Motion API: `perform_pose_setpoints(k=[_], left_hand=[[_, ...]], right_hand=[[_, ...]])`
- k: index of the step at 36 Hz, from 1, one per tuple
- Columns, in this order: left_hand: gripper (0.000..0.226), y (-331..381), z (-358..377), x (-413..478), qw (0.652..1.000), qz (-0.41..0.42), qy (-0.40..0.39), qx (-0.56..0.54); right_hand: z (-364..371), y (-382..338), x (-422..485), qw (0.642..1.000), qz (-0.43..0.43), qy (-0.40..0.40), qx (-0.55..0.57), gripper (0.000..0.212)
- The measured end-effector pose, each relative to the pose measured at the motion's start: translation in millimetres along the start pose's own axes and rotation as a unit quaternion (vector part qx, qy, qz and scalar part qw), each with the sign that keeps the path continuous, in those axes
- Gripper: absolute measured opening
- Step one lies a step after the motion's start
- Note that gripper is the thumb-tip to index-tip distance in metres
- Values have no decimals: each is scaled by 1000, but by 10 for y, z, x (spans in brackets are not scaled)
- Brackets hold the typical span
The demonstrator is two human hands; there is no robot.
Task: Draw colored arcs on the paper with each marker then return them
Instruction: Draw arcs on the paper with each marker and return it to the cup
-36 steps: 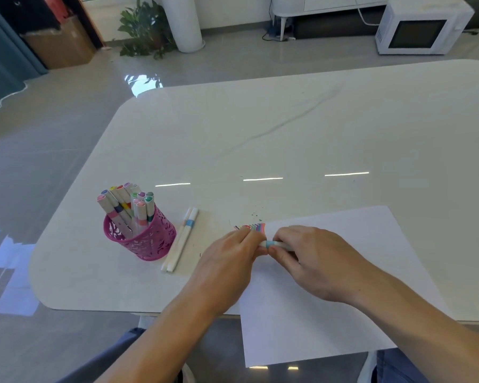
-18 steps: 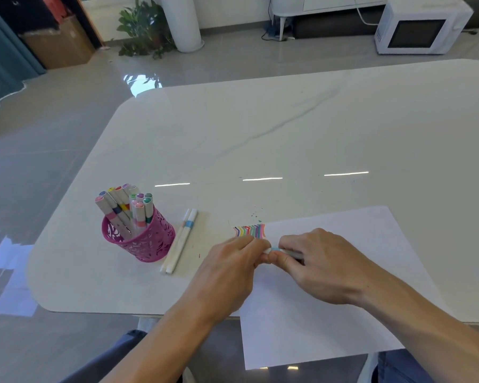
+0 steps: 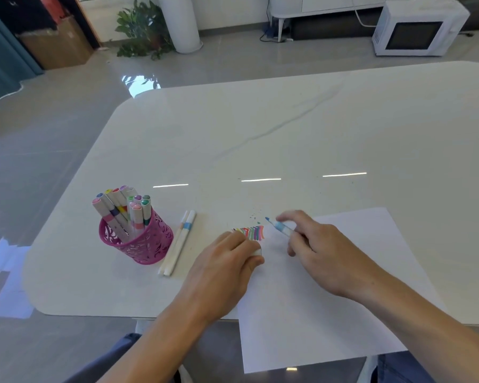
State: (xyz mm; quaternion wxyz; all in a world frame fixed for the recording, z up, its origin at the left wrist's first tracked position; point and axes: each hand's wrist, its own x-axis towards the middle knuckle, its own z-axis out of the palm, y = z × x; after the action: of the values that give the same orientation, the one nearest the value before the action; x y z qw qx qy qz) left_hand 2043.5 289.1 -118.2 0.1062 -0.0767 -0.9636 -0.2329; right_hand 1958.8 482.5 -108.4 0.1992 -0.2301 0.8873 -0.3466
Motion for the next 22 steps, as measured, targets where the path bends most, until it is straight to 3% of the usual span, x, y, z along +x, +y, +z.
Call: perform_pose_setpoints(k=[4, 6, 10, 17, 22], left_hand=[[7, -1, 24, -6, 1000, 6, -13, 5], [7, -9, 37, -10, 1000, 6, -17, 11], [8, -34, 61, -24, 999, 6, -35, 23], [8, -30, 74, -8, 999, 2, -38, 24], [10, -22, 78, -11, 998, 16, -45, 33]], right_hand=[[8, -8, 10, 994, -28, 34, 100, 35], [9, -32, 16, 981, -18, 47, 185, 30], [3, -56, 41, 953, 7, 37, 300, 39], [83, 23, 125, 971, -22, 74, 226, 12], [182, 44, 190, 960, -1, 98, 261, 23]])
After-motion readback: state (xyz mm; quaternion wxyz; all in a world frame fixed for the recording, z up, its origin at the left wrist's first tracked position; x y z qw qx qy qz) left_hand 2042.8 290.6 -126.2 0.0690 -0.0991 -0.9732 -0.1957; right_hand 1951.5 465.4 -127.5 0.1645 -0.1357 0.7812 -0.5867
